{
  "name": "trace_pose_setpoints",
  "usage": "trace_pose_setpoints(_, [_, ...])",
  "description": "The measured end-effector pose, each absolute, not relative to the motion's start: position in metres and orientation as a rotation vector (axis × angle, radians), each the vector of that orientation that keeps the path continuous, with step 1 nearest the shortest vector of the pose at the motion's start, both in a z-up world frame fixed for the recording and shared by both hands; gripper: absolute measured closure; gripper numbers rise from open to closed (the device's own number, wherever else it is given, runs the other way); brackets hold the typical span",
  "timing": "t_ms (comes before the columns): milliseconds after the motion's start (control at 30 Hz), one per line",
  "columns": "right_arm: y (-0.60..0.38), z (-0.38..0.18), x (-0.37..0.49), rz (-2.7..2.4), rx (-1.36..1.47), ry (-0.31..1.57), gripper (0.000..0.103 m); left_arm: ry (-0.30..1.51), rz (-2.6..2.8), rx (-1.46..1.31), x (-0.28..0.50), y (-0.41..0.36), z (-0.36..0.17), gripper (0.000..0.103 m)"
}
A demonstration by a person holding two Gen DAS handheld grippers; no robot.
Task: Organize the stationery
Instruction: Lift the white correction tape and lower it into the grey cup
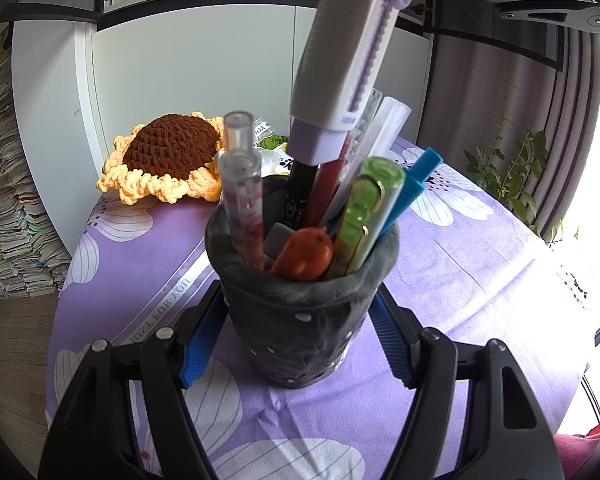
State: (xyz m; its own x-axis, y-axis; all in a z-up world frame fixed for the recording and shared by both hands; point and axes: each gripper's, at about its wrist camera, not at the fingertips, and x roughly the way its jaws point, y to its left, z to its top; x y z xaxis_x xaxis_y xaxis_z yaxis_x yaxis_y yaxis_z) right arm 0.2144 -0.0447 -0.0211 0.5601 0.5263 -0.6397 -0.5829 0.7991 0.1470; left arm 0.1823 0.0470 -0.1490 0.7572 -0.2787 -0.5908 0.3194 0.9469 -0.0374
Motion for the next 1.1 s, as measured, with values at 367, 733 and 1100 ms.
trace_pose_setpoints(367, [-0.0447, -0.0216, 0.2147, 0.655, -0.086, 0.727, 0.077, 0.633, -0.326, 0.068, 0.1824, 0.047, -0.1491, 0.033])
trace_pose_setpoints(733, [-0.0449, -0.0226, 0.2134, 0.655, -0.088, 0.729, 0.077, 0.631, -0.326, 0.069, 0.1828, 0.0484, -0.1488, 0.032])
trace_pose_setpoints(1100, [-0.0446, -0.0222, 0.2121, 0.653, -0.088, 0.728, 0.077, 0.631, -0.326, 0.069, 0.1826, 0.0482, -0.1489, 0.032])
